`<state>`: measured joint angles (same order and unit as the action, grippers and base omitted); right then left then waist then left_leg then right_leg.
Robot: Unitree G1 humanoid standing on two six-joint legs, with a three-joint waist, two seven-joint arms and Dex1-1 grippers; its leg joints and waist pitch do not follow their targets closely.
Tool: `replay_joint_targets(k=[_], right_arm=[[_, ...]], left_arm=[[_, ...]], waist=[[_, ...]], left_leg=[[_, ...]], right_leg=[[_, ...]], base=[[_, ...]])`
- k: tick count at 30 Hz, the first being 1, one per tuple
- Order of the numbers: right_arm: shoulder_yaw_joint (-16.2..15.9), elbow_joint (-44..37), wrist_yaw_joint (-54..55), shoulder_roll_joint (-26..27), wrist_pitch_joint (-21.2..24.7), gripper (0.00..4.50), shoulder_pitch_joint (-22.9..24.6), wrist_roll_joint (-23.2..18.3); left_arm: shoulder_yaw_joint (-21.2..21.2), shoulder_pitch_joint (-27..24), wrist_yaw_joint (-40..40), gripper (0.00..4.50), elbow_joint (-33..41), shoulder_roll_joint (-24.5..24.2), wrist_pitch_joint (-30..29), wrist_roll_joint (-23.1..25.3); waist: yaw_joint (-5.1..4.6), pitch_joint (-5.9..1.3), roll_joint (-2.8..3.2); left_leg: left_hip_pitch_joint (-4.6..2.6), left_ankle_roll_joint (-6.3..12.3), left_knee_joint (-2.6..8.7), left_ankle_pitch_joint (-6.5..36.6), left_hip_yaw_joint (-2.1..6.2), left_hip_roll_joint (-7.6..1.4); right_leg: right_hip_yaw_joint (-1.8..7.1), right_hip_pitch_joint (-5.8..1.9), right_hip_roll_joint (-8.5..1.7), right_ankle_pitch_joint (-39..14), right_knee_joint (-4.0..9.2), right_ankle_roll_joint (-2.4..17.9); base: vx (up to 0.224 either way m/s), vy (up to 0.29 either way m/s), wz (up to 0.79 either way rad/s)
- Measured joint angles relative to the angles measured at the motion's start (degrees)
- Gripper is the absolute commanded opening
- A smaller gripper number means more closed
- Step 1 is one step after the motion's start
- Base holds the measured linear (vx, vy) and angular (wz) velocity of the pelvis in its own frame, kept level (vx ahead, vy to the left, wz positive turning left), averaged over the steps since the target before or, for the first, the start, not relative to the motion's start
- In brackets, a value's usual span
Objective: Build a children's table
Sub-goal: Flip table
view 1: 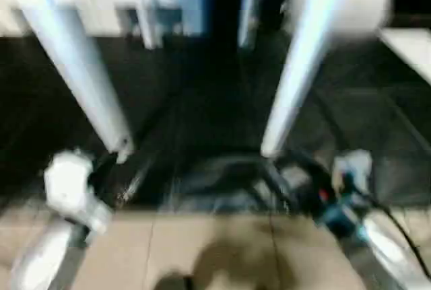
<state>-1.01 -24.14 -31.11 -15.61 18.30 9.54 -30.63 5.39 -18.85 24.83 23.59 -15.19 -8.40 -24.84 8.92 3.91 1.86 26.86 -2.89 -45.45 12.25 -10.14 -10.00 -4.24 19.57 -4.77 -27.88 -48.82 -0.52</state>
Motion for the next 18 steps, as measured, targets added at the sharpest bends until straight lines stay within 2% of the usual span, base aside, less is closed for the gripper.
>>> replay_joint_targets(k=[1,2,3,4,5,6,7,8,9,10,12,15,18], right_arm=[[-0.02,0.42,-0.1,0.62,0.05,4.5,0.4,-0.02],[-0.01,0.81,-0.16,0.38,0.29,4.5,0.91,-0.07],[0.07,1.2,-0.15,0.14,0.5,4.5,0.89,-0.1],[0.04,2.36,-0.17,0.2,1.24,4.5,0.36,-0.15],[-0.34,2.63,-0.38,0.37,1.31,4.5,-0.51,-0.11],[-0.69,2.69,-0.69,0.44,1.25,4.5,-1.34,-0.08],[-1.12,2.77,-1.4,0.89,0.8,4.5,-2.59,-0.08],[-1.62,2.91,-2.03,1.28,0.06,4.5,-2.84,-0.1],[-1.91,3.12,-2.51,1.35,-0.21,4.5,-2.71,-0.12],[-2.11,3.79,-3.09,1.31,-0.46,4.5,-2.66,-0.11],[-3.31,6.55,-4.61,1.3,-1.4,4.5,-2.98,0.1],[-5.77,9.82,-6.78,1.37,-1.44,4.5,-2.97,1.24],[-7.5,11.6,-9.97,0.0,-1.83,4.5,-3.21,1.99]], left_arm=[[-1.44,-1.11,0.28,3.98,-1.65,-0.1,-0.79,0.02],[-2.22,-0.54,0.43,3.98,-1.69,-0.11,-1.25,0.01],[-2.66,0.02,0.59,4.16,-1.37,-0.17,-1.43,-0.03],[-3.16,0.54,0.88,4.16,-0.64,-0.15,-1.58,-0.28],[-3.01,0.26,1.07,4.25,-0.57,-0.25,-1.56,-0.35],[-2.93,0.01,1.14,4.25,-0.62,-0.39,-1.54,-0.35],[-2.93,-0.4,1.39,4.42,-0.68,-0.69,-1.36,-0.34],[-2.93,-0.45,1.76,4.47,-1.1,-0.7,-1.24,-0.35],[-2.92,-0.43,2.05,4.47,-1.34,-0.67,-1.1,-0.35],[-2.8,-0.4,2.64,4.47,-1.59,-0.6,-0.76,-0.4],[-2.19,0.25,5.06,4.47,-4.15,-0.77,0.59,-0.81],[-1.52,0.43,7.35,4.47,-7.62,-2.17,1.77,-1.32],[-1.95,0.44,10.36,4.47,-9.03,-2.8,2.68,-1.47]], waist=[[-0.67,0.54,1.19],[-0.91,0.84,1.24],[-1.1,1.15,1.47],[-2.59,1.49,1.53],[-3.51,1.39,1.67],[-4.26,1.26,1.66],[-5.75,0.76,1.02],[-6.88,0.31,0.37],[-7.3,0.19,0.24],[-7.92,-0.05,-0.42],[-8.57,-0.12,-0.59],[-8.5,0.05,-0.2],[-7.84,0.09,-0.2]], left_leg=[[-1.53,0.23,-1.3,2.58,4.42,1.64],[-2.94,-0.34,-0.09,3.62,5.98,2.1],[-3.24,-0.72,1.31,4.25,6.03,2.14],[-3.78,-0.56,3.46,3.91,5.92,1.94],[-3.83,-0.59,4.76,3.7,6.07,1.92],[-3.94,-0.3,5.59,3.24,6.14,1.98],[-4.13,0.59,6.89,1.75,6.12,2.05],[-4.17,0.79,7.43,1.32,6.1,2.15],[-4.27,0.82,7.82,1.16,6.02,2.16],[-4.36,0.88,8.41,0.92,5.71,2.15],[-4.49,1.08,9.17,0.41,5.31,2.14],[-4.5,0.98,9.6,0.27,4.95,2.14],[-4.44,1.26,9.83,-0.04,4.74,2.11]], right_leg=[[0.23,-0.73,0.14,0.04,0.38,-0.01],[0.39,-0.76,0.34,0.18,1.06,0.01],[0.43,-1.0,0.41,0.72,1.76,0.08],[0.95,-1.79,1.46,2.28,4.61,0.99],[0.92,-2.14,1.79,3.35,6.5,1.95],[0.7,-2.51,1.81,4.83,7.99,2.02],[0.46,-2.91,1.77,7.69,10.01,1.72],[0.45,-3.13,1.67,8.4,11.11,0.34],[0.44,-3.33,1.64,8.69,11.69,-0.17],[0.58,-3.61,1.58,8.98,12.15,-0.59],[0.62,-3.56,1.52,9.32,12.67,-0.68],[0.74,-3.36,1.43,9.45,12.79,-0.82],[0.82,-3.15,1.39,9.46,12.8,-0.82]], base=[[0.002,0.057,0.06],[0.002,0.057,0.06],[-0.096,0.076,0.18],[-0.054,0.086,0.01],[-0.054,0.086,0.01],[-0.009,0.094,-0.09],[0.001,0.075,-0.08],[0.001,0.075,-0.08],[0.0,0.0,0.0],[0.0,0.0,0.0],[0.0,0.0,0.0],[0.0,0.0,0.0],[0.0,0.0,0.0]])
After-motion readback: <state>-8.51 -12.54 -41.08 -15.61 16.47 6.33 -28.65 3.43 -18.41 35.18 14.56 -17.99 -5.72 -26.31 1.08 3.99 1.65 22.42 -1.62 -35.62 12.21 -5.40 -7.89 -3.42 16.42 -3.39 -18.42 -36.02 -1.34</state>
